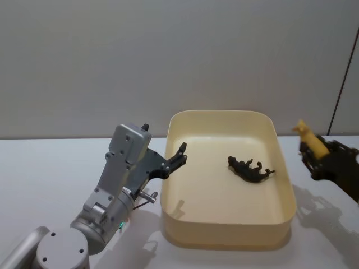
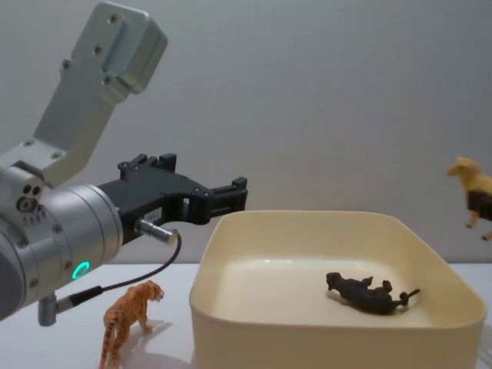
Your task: Pick up the toy alternately with two hands and place it into the central storage box.
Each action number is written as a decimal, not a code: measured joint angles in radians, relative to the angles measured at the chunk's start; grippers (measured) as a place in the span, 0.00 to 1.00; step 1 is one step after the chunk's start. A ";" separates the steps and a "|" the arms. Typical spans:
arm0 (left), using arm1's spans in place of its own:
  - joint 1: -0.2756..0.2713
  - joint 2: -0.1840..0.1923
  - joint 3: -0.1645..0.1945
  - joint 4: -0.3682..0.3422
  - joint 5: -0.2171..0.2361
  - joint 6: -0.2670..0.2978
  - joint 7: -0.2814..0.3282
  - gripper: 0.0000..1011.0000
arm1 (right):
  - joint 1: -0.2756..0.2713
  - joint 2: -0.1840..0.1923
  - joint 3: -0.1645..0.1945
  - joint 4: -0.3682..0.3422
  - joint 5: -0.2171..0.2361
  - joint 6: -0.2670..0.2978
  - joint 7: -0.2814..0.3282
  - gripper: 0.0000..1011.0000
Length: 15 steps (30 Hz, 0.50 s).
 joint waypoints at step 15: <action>0.000 0.000 0.000 0.000 0.000 0.000 0.000 0.99 | 0.219 -0.106 -0.071 0.169 -0.026 0.070 0.154 0.44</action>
